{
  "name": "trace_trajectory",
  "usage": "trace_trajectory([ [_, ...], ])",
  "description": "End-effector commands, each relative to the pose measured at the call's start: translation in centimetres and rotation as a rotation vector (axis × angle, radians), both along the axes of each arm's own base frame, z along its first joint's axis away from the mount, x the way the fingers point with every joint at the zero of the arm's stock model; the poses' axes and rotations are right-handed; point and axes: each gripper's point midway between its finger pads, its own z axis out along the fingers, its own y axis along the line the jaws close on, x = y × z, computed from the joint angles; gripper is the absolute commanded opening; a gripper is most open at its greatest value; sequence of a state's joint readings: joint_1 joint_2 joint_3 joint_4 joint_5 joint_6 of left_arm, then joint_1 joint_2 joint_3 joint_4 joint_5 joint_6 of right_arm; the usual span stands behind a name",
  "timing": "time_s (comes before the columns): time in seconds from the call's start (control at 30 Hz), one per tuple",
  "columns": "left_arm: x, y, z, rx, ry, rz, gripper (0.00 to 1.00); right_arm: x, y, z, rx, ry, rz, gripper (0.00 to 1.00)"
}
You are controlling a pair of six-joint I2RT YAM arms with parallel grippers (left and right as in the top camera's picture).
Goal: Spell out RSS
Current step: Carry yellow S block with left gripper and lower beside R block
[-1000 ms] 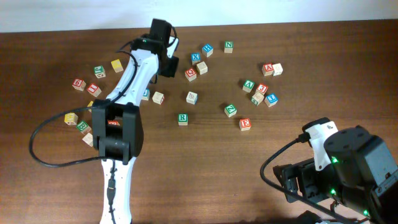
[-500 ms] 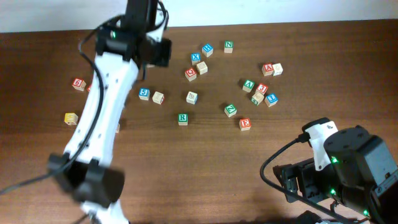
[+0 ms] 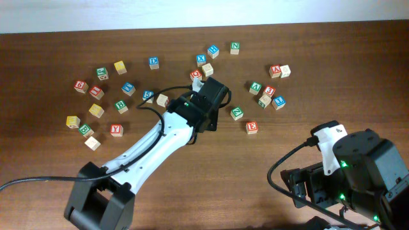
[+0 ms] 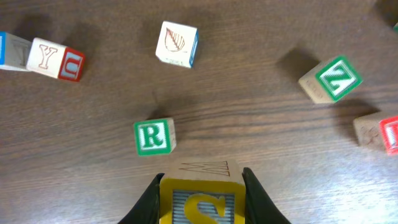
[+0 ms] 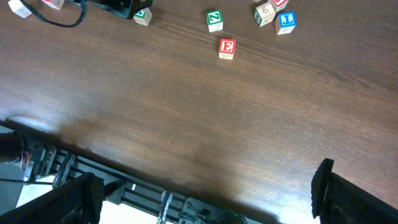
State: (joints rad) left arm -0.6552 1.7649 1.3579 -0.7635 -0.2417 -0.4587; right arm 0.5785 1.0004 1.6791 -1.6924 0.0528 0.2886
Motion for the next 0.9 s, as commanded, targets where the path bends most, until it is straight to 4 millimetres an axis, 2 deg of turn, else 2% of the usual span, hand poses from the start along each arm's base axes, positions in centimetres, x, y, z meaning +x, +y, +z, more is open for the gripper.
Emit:
trace_trajectory([
  [0.0, -0.1, -0.3, -2.4, 0.0, 0.052, 0.024, 0.0, 0.0, -0.2, 0.0, -0.008, 0.001, -0.011, 0.98],
  [0.33, 1.0, -1.1, -8.6, 0.012, 0.107, 0.086, 0.0, 0.0, -0.2, 0.0, -0.007, 0.001, -0.011, 0.98],
  [0.47, 1.6, -0.6, -8.9, 0.032, 0.08, 0.124, 0.0, 0.0, -0.2, 0.0, -0.007, 0.001, -0.011, 0.98],
  [0.6, 1.9, -0.7, -10.2, 0.044, 0.082, 0.126, 0.0, 0.0, -0.2, 0.0, -0.007, 0.001, -0.011, 0.98],
  [0.87, 2.8, -0.4, -9.8, 0.063, 0.031, 0.143, 0.0, 0.0, -0.2, 0.0, -0.007, 0.001, -0.011, 0.98],
])
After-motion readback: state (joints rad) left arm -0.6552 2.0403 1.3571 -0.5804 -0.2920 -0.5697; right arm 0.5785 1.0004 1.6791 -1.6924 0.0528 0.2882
